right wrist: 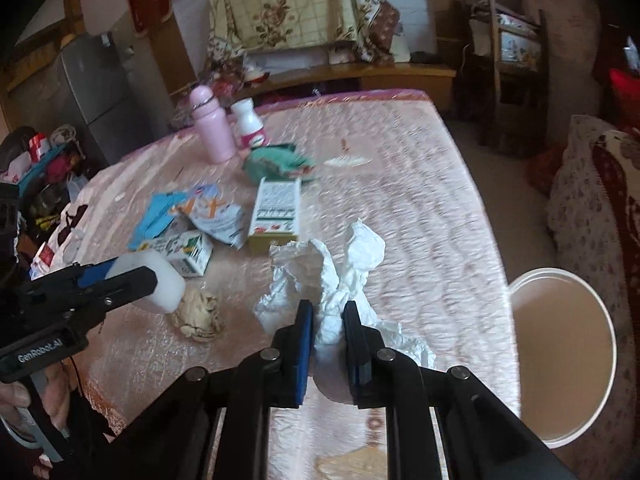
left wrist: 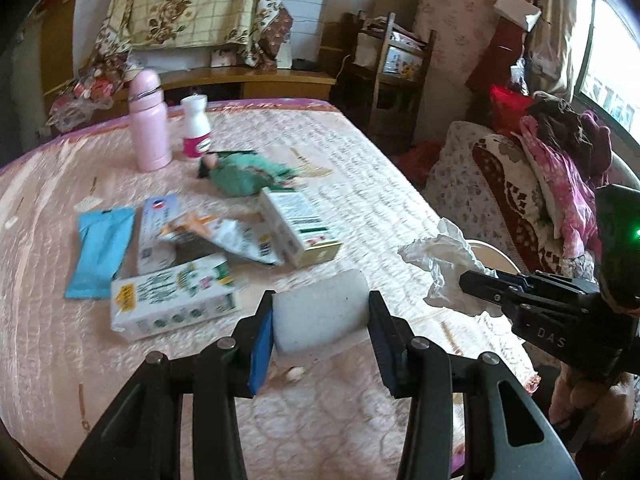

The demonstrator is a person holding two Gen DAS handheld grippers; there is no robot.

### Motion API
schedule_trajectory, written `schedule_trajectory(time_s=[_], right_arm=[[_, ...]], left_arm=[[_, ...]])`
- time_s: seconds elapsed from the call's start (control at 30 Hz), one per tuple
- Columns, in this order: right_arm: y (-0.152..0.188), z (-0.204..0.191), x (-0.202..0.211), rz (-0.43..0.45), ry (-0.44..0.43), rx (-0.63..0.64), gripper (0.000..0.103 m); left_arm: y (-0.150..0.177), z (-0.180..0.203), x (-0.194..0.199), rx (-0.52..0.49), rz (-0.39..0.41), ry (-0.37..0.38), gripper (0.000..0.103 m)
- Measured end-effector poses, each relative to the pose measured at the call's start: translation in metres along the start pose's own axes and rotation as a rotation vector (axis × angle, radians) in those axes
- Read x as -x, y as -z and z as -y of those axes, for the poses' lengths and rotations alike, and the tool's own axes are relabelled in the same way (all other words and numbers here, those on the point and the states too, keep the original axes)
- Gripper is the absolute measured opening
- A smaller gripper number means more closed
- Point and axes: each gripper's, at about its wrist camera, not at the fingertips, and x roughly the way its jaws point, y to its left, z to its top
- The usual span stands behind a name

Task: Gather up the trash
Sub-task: 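Carry the tissue and sponge over the white bucket with both tools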

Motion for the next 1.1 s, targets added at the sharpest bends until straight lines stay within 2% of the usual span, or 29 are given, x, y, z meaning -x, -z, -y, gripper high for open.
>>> schedule_trajectory(time_s=[0.67,1.1], right_arm=[[0.019,0.104,0.058,0.075,0.138,-0.174,0.017],[0.041,0.165,0.076,0.071,0.232,-0.283,0.017]], left_arm=[[-0.035,0.107,-0.044,-0.127,-0.015,0.105,0.046],[-0.049,0.158,-0.079,-0.142,-0.056,0.2,0.046]])
